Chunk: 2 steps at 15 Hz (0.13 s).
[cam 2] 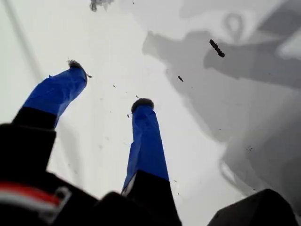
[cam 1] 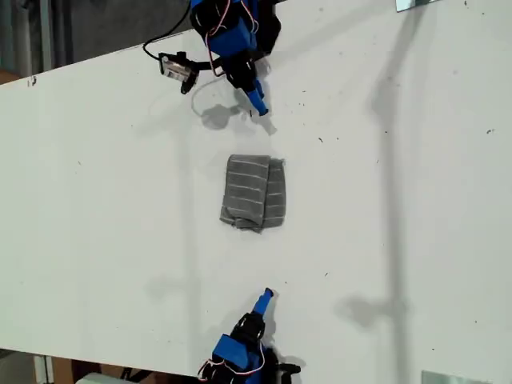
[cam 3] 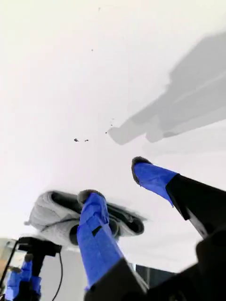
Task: Grasp corners of a square towel and fold twice.
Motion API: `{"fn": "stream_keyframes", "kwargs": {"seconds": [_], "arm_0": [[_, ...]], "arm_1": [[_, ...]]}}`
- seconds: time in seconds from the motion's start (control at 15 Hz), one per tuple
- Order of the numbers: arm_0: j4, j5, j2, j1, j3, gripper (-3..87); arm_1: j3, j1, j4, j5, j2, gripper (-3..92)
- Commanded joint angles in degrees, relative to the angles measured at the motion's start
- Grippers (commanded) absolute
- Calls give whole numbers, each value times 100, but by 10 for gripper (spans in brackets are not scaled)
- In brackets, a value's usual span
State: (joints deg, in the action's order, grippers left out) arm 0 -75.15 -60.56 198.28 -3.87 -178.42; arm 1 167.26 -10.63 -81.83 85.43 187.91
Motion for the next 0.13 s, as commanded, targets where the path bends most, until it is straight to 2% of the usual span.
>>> {"fn": "stream_keyframes", "kwargs": {"seconds": [0.0, 0.07], "arm_0": [[53, 132, 35, -53, -26, 175], [53, 132, 35, -53, -26, 175]], "arm_1": [[-132, 0, -44, -79, 18, 240], [-132, 0, -44, -79, 18, 239]]}}
